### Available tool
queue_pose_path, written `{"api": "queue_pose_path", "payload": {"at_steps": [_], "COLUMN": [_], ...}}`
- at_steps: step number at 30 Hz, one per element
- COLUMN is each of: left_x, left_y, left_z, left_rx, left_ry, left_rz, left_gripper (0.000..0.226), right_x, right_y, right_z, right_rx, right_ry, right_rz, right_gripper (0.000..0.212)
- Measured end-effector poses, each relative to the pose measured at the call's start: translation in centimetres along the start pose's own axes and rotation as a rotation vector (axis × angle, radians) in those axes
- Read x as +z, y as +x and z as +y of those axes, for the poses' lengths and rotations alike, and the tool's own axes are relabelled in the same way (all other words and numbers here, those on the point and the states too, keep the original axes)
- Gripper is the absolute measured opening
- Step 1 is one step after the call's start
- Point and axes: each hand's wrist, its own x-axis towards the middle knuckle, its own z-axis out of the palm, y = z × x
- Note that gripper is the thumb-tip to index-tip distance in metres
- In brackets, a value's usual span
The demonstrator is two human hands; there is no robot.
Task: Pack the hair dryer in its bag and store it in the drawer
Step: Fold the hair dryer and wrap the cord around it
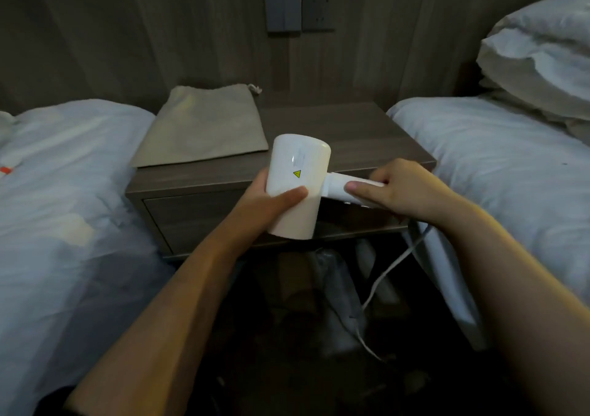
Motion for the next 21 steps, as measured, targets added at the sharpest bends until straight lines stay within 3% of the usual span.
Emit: {"api": "queue_pose_path", "payload": {"at_steps": [11,21], "left_x": [0.5,0.8], "left_y": [1.7,0.7], "left_z": [-1.4,-2.0], "left_rx": [0.132,0.114], "left_ry": [0.143,-0.001], "left_rz": [0.162,0.190], "left_gripper": [0.039,0.030], "right_x": [4.4,4.3], "right_y": [0.4,-0.9], "right_z": [1.2,0.4], "right_rx": [0.042,0.099], "right_ry": [0.058,0.071], "right_rz": [0.117,0.156], "right_gripper": [0.057,0.059]}}
